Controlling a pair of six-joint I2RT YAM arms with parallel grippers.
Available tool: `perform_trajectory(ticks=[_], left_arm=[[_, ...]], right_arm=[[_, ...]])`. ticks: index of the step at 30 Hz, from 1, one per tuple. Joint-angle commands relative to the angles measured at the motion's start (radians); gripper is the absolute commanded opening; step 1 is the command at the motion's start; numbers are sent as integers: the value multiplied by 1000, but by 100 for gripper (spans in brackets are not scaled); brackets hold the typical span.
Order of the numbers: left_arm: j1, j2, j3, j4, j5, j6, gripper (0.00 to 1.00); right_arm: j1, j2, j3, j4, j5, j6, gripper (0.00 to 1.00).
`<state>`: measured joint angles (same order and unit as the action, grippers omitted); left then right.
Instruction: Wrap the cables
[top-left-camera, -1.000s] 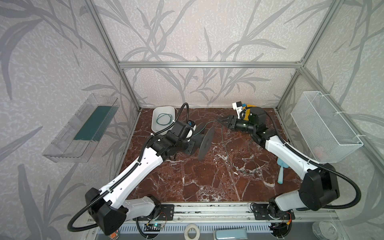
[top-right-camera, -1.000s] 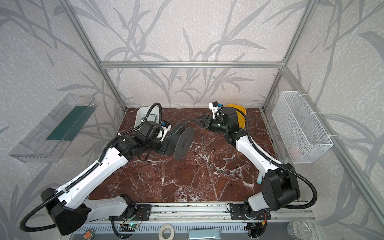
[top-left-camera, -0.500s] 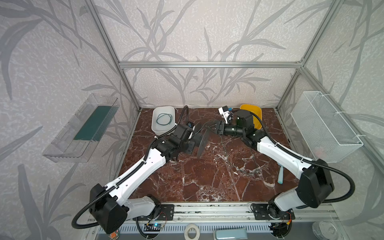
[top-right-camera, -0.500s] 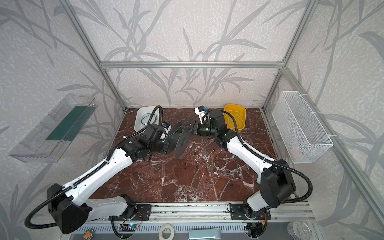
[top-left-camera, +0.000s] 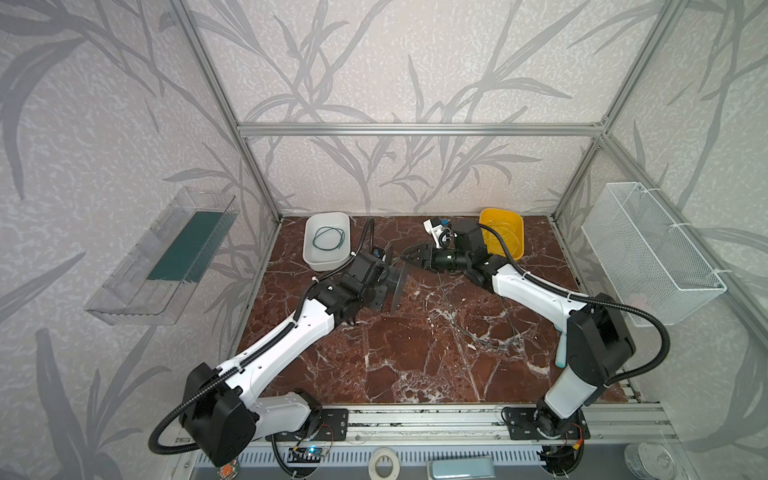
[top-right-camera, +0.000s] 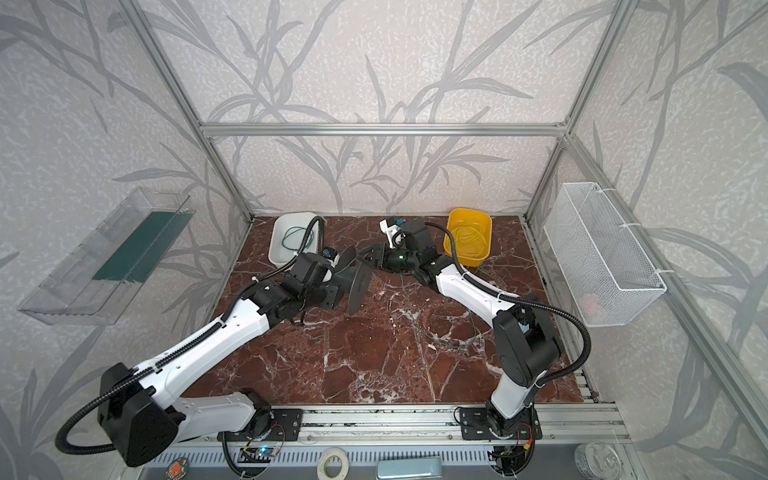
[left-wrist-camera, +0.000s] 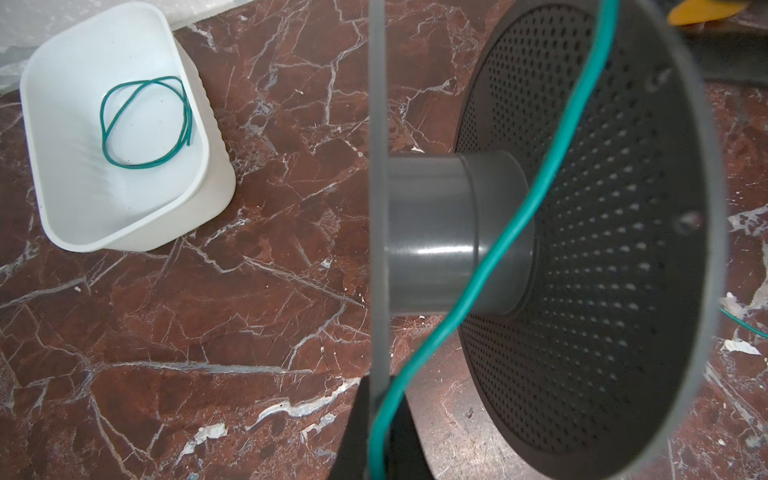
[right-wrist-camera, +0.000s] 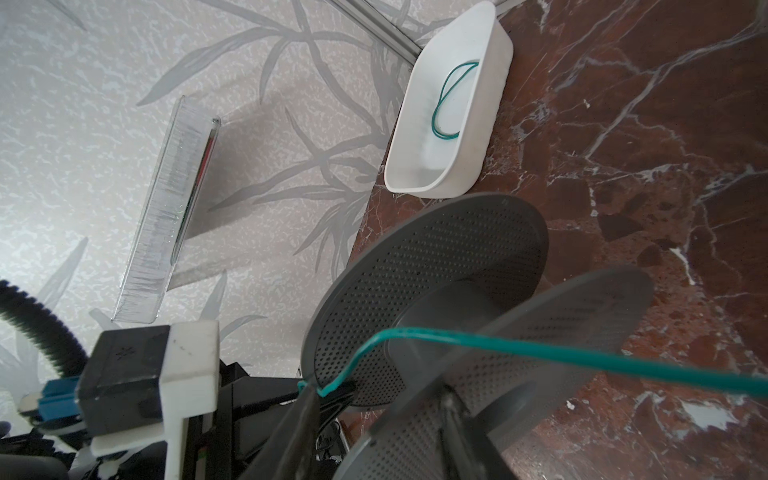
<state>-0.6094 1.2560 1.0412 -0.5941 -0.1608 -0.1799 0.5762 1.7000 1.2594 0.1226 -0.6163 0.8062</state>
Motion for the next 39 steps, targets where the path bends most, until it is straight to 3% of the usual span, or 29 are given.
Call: perform_trajectory(ticks=[1, 6, 15, 19, 25, 27, 30, 33, 39], left_arm=[[-10, 6, -5, 86, -15, -11, 0], [-18, 12, -28, 111, -22, -36, 0], [-28, 13, -48, 140, -21, -58, 0], [-30, 22, -50, 152, -22, -63, 0], [-33, 34, -42, 138, -25, -46, 0], [-32, 35, -41, 129, -17, -40, 0], [-33, 37, -37, 106, -2, -27, 1], [-33, 39, -34, 85, 7, -23, 10], [-32, 27, -45, 66, 17, -24, 23]], right_arm=[[8, -49, 0, -11, 52, -59, 49], [-24, -53, 18, -49, 74, -57, 55], [-26, 59, 57, 45, -10, 40, 53], [-14, 88, 73, 78, -23, 79, 43], [-5, 90, 75, 88, -15, 77, 8], [-5, 90, 80, 62, 0, 52, 0], [-5, 93, 92, 28, 10, -10, 0], [-7, 95, 112, -36, 39, -84, 0], [3, 112, 95, -26, 27, -89, 0]])
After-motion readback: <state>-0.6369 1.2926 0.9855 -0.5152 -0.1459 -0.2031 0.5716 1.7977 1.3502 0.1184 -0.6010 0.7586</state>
